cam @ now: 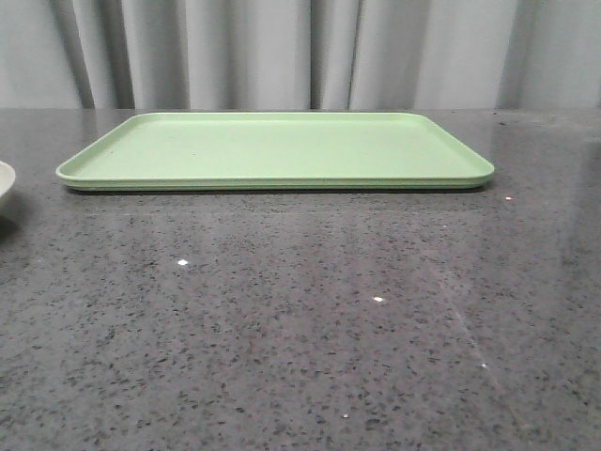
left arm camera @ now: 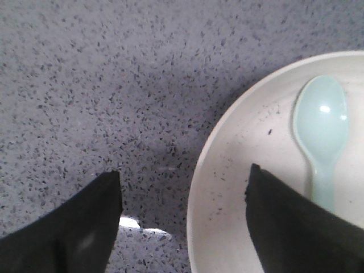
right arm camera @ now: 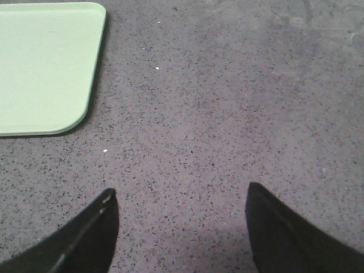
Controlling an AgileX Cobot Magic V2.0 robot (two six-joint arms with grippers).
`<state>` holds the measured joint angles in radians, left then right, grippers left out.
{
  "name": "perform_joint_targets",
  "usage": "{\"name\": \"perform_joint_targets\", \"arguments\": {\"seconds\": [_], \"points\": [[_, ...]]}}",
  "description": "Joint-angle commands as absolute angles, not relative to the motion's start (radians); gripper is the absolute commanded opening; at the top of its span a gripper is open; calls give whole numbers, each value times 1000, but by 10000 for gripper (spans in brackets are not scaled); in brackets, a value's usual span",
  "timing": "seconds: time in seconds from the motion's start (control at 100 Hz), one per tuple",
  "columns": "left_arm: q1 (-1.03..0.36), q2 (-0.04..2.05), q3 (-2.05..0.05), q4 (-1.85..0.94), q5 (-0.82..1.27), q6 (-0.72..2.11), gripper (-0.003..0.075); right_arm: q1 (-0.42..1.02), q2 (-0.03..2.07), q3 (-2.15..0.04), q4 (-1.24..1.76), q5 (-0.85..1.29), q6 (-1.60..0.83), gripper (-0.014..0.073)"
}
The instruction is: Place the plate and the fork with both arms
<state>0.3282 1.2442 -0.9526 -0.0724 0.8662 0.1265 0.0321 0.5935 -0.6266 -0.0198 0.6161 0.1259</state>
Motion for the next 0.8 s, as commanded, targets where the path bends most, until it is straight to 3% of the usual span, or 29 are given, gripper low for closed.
{"name": "perform_joint_targets", "arguments": {"seconds": [0.0,0.27,0.64,0.79], "points": [[331,1263,-987,-90,850,140,461,28,606,-664,-25,538,121,489],[331,1332,-987,-90,849,145,445,28,606,-664,-25,538,121,489],[331,1377,-987,-90,838,152,276,28,606,-664,-25,538,121,489],[331,1377,-987,-90,838,152,169,28,606,-664,-25,538,121,489]]}}
